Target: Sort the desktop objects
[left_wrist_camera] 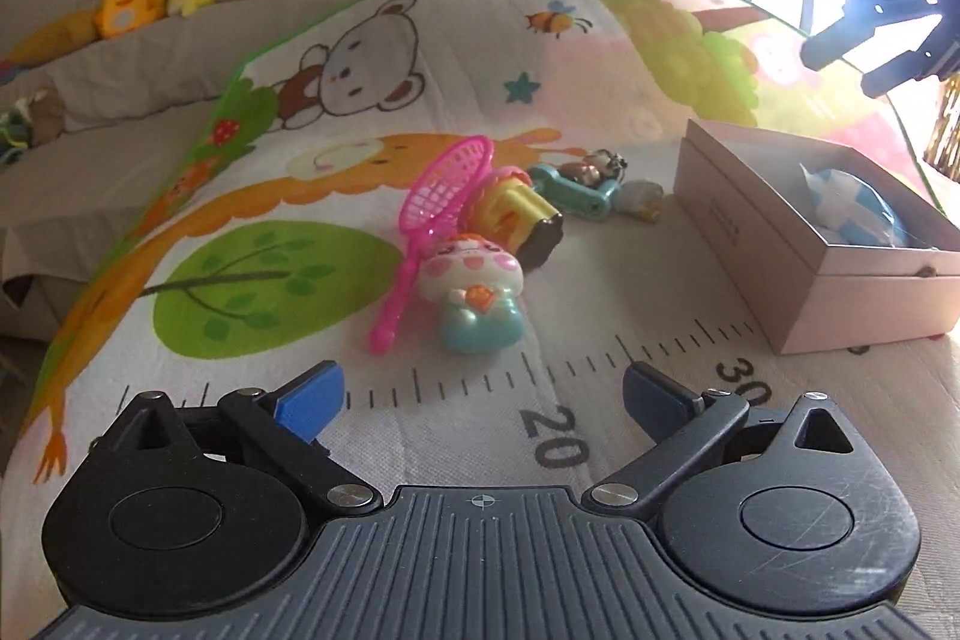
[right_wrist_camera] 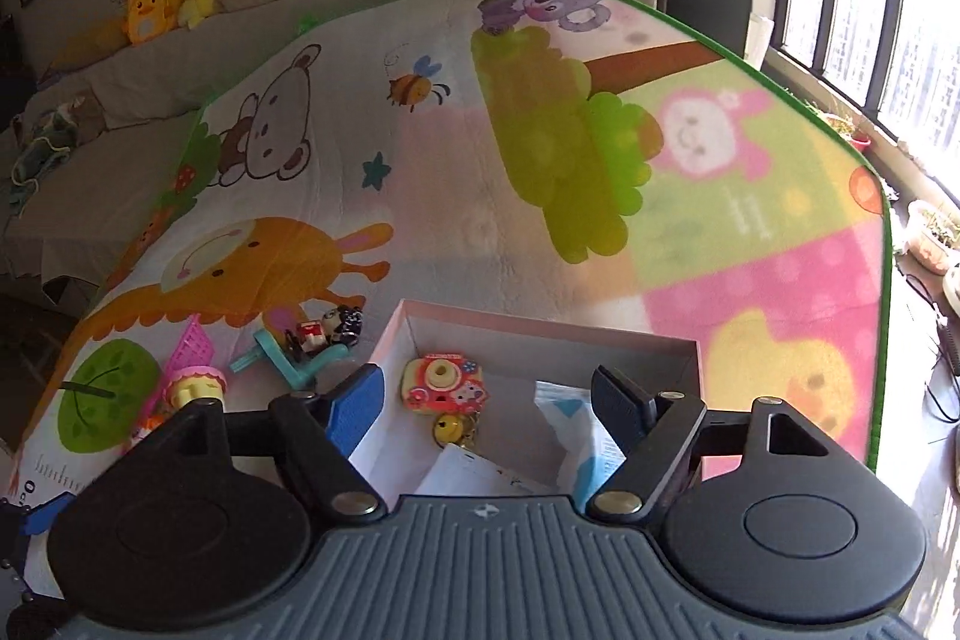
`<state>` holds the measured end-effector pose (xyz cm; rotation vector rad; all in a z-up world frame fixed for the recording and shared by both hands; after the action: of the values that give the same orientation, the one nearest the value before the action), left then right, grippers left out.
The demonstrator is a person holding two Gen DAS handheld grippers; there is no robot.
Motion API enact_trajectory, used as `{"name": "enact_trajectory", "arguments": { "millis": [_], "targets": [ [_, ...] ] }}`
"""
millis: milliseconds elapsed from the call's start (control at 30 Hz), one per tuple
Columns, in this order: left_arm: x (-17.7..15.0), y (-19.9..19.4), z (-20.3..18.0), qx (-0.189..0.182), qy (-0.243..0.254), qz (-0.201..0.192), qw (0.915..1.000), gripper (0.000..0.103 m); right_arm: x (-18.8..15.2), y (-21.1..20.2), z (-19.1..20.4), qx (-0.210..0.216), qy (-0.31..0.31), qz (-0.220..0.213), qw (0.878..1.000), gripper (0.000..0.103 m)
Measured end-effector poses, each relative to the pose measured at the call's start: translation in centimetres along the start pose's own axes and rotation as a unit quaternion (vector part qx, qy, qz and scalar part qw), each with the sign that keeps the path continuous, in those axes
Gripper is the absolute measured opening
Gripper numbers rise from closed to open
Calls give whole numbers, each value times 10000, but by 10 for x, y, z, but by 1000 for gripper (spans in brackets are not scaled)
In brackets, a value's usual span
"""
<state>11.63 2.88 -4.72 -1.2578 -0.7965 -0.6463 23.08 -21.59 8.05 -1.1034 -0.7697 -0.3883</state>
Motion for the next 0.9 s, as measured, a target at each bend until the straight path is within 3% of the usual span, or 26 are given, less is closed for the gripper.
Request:
{"name": "enact_trajectory", "arguments": {
  "millis": [100, 200, 267, 333, 400, 467, 533, 667, 900],
  "targets": [
    [-5, 7, 5, -136, -187, 191, 9995, 102, 12, 43, 42, 538, 69, 302, 9981, 78],
    [-6, 9, 8, -233, -347, 258, 9988, 102, 21, 100, 66, 715, 271, 650, 9950, 83],
    [-7, 11, 8, -309, -424, 318, 9981, 102, 31, 141, 75, 514, 139, 740, 9958, 82],
    [-8, 12, 11, -378, -552, 375, 9971, 102, 42, 174, 75, 34, -261, 653, 9975, 79],
    [-8, 13, 15, -445, -711, 403, 9957, 102, 45, 207, 66, -436, -442, 814, 9948, 67],
    [-8, 13, 17, -516, -826, 401, 9944, 103, 38, 232, 53, -623, -179, 1134, 9914, 51],
    [-8, 13, 18, -552, -855, 391, 9940, 103, 27, 242, 48, -531, 50, 1334, 9896, 44],
    [-8, 10, 17, -629, -794, 426, 9939, 103, 1, 228, 75, 102, 127, 1571, 9874, 43],
    [-29, -16, 1, -1036, 178, 451, 9934, 103, -70, 168, 128, 1039, -108, 2142, 9712, 43]
  ]
}}
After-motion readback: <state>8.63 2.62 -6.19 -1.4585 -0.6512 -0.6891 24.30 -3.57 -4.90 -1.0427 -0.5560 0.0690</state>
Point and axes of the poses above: each gripper's, at about its wrist camera, not at the fingertips, and y roughly the way its jaws point, z to its left, x to its top, the point moved 10 cm from there along y, roughly the way its jaws point, and after that the axes turned 13 degrees about x, right-handed, at the moved point
